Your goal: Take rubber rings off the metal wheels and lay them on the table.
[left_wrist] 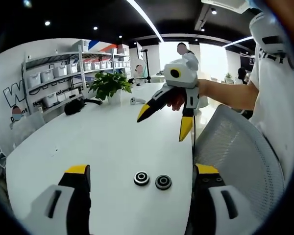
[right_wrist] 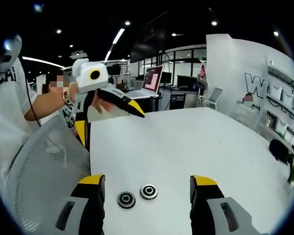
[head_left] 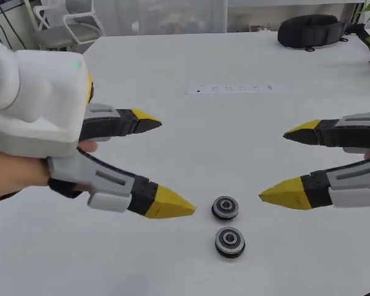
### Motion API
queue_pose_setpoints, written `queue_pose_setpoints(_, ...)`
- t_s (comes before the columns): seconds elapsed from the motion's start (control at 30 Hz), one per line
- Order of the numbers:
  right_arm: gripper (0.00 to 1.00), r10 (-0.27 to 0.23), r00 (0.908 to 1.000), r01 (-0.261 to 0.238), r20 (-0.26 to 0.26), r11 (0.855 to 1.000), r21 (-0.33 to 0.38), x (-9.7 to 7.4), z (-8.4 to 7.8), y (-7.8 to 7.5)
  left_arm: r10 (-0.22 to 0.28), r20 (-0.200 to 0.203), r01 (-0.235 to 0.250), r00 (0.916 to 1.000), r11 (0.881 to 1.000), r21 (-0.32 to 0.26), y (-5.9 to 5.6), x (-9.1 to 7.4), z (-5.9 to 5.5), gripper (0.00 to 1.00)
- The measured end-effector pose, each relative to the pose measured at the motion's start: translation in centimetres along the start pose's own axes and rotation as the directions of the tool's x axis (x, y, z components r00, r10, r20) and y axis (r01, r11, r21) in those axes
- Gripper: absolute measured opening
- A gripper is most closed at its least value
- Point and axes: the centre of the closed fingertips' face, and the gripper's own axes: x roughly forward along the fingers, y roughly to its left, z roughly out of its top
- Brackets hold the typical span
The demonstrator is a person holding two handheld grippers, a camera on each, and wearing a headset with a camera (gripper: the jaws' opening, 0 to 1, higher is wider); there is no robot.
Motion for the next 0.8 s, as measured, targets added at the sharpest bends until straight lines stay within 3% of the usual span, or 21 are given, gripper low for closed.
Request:
queue_pose_setpoints(0.13,0.67,0.029,0.9974,-0.031,0.066,0.999,0.021,1.0,1.3,-0.1,-0.027,0.073,0.029,0.9969,0.999,-0.025,0.3,1.3,1.4,0.77)
queue_pose_setpoints(0.23,0.64,0.041,0.9969,-0.041,0.067,0.999,0.005,1.7,1.3,-0.2,-0.030,0.108,0.034,0.9937,0.999,-0.041,0.9,2.5,2.0,0.73)
queue_pose_setpoints(0.33,0.61,0.051,0.9964,-0.050,0.068,0.999,-0.011,2.4,0.7,-0.1,-0.032,0.124,0.038,0.9918,0.998,-0.045,1.2,3.6,1.7,0.63)
queue_pose_setpoints(0.47,0.54,0.073,0.9952,-0.074,0.065,0.997,0.017,3.0,-1.0,0.3,-0.036,0.117,0.045,0.9925,0.996,-0.075,0.9,5.1,0.1,0.57)
queue_pose_setpoints(0.53,0.52,0.080,0.9953,-0.081,0.055,0.997,0.020,3.1,-1.7,0.5,-0.037,0.080,0.043,0.9961,0.996,-0.077,0.6,5.6,-1.2,0.55)
queue_pose_setpoints(0.63,0.47,0.102,0.9922,-0.104,0.072,0.994,0.037,3.1,-2.1,0.8,-0.038,0.076,0.044,0.9964,0.995,-0.090,0.1,6.2,-2.2,0.54)
queue_pose_setpoints(0.7,0.43,0.111,0.9899,-0.117,0.088,0.991,0.068,3.3,-2.5,0.9,-0.058,0.075,0.066,0.9955,0.992,-0.111,-0.6,6.6,-2.9,0.52)
queue_pose_setpoints(0.8,0.41,0.117,0.9881,-0.129,0.100,0.984,0.122,3.5,-3.4,0.9,-0.090,0.035,0.093,0.9954,0.990,-0.108,-1.6,6.9,-4.2,0.49)
